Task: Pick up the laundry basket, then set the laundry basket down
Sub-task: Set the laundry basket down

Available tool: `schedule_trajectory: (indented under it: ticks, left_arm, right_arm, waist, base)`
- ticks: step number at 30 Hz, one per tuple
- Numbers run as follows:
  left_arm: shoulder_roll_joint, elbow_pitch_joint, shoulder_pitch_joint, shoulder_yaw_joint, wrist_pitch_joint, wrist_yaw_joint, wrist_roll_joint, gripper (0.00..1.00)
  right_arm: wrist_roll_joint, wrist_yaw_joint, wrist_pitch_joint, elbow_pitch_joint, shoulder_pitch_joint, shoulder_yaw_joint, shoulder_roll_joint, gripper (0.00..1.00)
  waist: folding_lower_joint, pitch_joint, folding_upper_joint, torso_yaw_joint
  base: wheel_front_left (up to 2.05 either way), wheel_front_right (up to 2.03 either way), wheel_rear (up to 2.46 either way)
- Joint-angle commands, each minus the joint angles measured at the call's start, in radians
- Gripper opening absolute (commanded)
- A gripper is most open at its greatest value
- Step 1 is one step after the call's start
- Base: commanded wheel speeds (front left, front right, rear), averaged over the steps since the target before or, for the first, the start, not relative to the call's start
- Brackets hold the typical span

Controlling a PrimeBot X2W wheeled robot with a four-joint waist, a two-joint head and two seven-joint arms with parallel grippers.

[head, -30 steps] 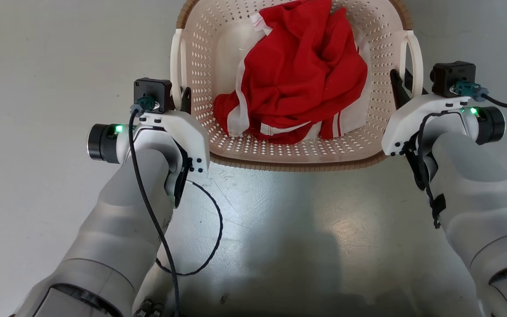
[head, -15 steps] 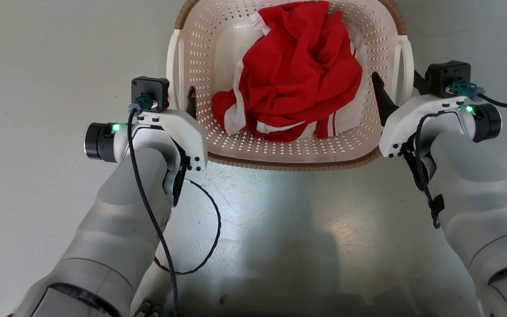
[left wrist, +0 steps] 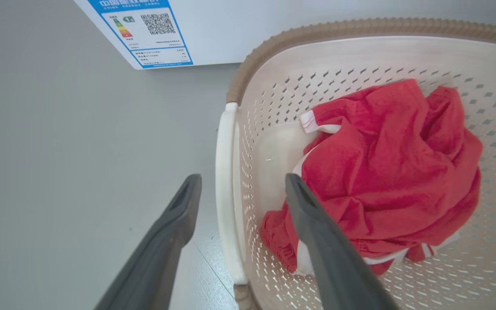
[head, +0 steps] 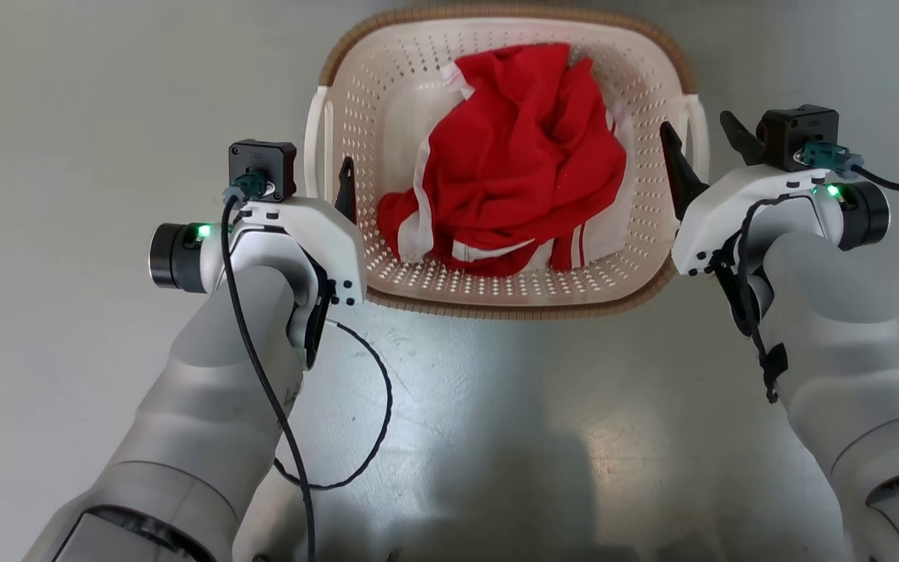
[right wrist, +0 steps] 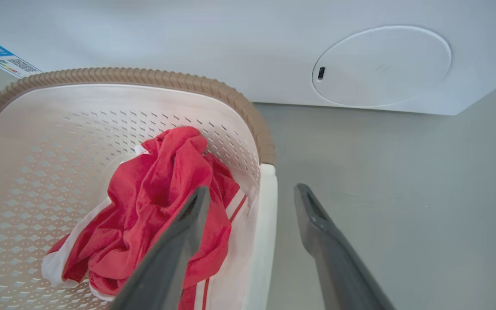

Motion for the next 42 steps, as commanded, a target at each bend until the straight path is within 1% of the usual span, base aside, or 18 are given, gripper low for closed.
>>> schedule_trajectory:
  ticks: [1,9,16,20,25,26,35,37,38,42]
  left_arm:
    - [0.030,-0.006,0.036,0.027,-0.005,0.009,0.016,1.00]
    - [0.047,-0.065,0.110,0.077,-0.005,0.006,0.049,1.00]
    - [0.066,-0.183,0.227,0.158,-0.005,0.008,0.093,1.00]
    - [0.068,-0.257,0.315,0.199,-0.005,-0.002,0.137,1.00]
    - [0.072,-0.359,0.435,0.248,-0.005,-0.005,0.202,1.00]
    - [0.072,-0.359,0.435,0.248,-0.005,-0.005,0.202,1.00]
    - [0.065,-0.613,0.669,0.366,-0.005,0.018,0.307,1.00]
    - [0.064,-0.669,0.717,0.389,-0.005,0.018,0.328,1.00]
    - [0.062,-0.720,0.762,0.410,-0.005,0.019,0.348,1.00]
    - [0.057,-0.817,0.845,0.445,-0.005,0.020,0.378,1.00]
  right_arm:
    - [-0.002,0.006,-0.013,-0.018,0.054,0.008,0.031,1.00]
    - [0.004,0.006,-0.013,-0.093,0.121,0.002,0.031,1.00]
    - [0.036,0.006,-0.014,-0.227,0.238,-0.016,0.031,1.00]
    - [0.081,0.006,-0.014,-0.313,0.322,-0.029,0.031,1.00]
    - [0.094,0.006,-0.014,-0.424,0.438,-0.023,0.031,1.00]
    - [0.094,0.006,-0.014,-0.424,0.438,-0.023,0.031,1.00]
    - [0.088,0.006,-0.014,-0.612,0.636,-0.028,0.031,1.00]
    - [0.094,0.006,-0.014,-0.647,0.675,-0.026,0.031,1.00]
    - [0.104,0.006,-0.014,-0.683,0.709,-0.026,0.031,1.00]
    - [0.108,0.006,-0.014,-0.750,0.772,-0.031,0.031,1.00]
  waist:
    - [0.0000,-0.027,0.0000,-0.005]
    - [0.0000,-0.139,0.0000,-0.016]
    - [0.0000,-0.265,0.0000,-0.028]
    - [0.0000,-0.344,0.0000,-0.031]
    - [0.0000,-0.440,0.0000,-0.036]
    - [0.0000,-0.440,0.0000,-0.036]
    - [0.0000,-0.572,0.0000,-0.046]
    - [0.0000,-0.593,0.0000,-0.049]
    - [0.0000,-0.611,0.0000,-0.053]
    - [0.0000,-0.646,0.0000,-0.059]
  base:
    - [0.00,0.00,0.00]
    - [0.00,0.00,0.00]
    - [0.00,0.00,0.00]
    - [0.00,0.00,0.00]
    - [0.00,0.00,0.00]
    - [0.00,0.00,0.00]
    - [0.00,0.00,0.00]
    - [0.00,0.00,0.00]
    - [0.00,0.00,0.00]
    - [0.00,0.00,0.00]
